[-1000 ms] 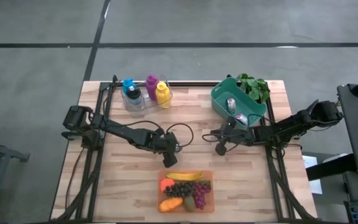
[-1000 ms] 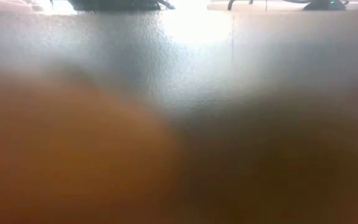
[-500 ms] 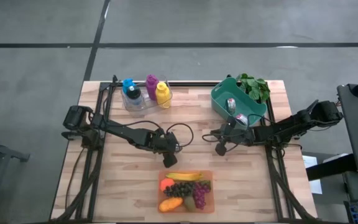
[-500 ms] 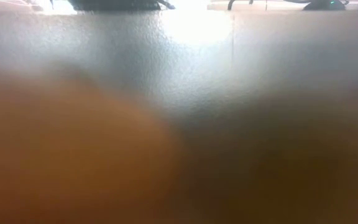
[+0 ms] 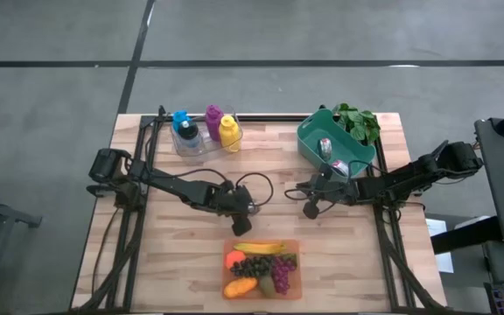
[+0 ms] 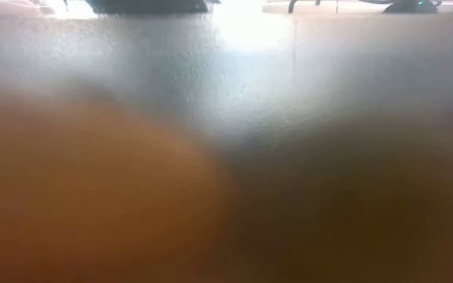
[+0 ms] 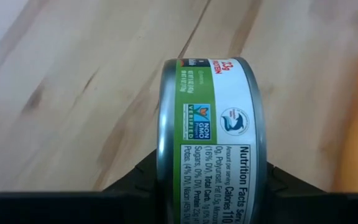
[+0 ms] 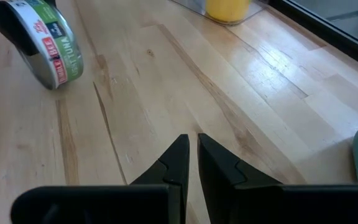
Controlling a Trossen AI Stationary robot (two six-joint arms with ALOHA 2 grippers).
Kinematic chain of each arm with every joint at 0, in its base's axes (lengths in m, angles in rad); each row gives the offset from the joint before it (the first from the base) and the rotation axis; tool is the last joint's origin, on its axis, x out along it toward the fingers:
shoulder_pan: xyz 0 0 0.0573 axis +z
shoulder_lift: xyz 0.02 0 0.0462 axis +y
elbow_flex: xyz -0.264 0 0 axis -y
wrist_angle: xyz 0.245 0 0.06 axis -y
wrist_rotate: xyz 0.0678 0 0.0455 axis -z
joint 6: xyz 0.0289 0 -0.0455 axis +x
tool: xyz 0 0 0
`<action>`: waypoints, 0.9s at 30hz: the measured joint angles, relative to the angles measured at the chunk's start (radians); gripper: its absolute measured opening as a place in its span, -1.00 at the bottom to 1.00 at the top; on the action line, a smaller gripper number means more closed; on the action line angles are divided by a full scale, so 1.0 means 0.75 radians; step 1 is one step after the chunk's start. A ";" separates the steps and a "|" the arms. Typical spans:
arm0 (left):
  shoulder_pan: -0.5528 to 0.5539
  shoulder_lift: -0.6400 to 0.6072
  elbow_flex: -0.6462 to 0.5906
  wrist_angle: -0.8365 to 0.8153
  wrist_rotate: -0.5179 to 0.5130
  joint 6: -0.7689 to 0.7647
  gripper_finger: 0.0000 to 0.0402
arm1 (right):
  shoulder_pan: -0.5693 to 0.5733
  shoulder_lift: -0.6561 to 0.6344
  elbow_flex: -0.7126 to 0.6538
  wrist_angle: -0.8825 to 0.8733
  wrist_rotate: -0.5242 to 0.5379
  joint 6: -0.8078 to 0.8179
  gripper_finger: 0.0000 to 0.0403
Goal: Pick & Place Food Item
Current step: Put the green and white tuna can into the green bin
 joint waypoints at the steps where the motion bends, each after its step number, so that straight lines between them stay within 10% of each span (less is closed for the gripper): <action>1: 0.000 0.000 0.002 0.029 0.000 0.013 -0.35 | 0.000 0.000 0.000 0.000 0.000 0.000 -0.86; 27: 0.028 -0.093 0.056 0.554 -0.276 0.316 -0.35 | 0.000 0.000 -0.001 0.001 -0.002 -0.001 -0.86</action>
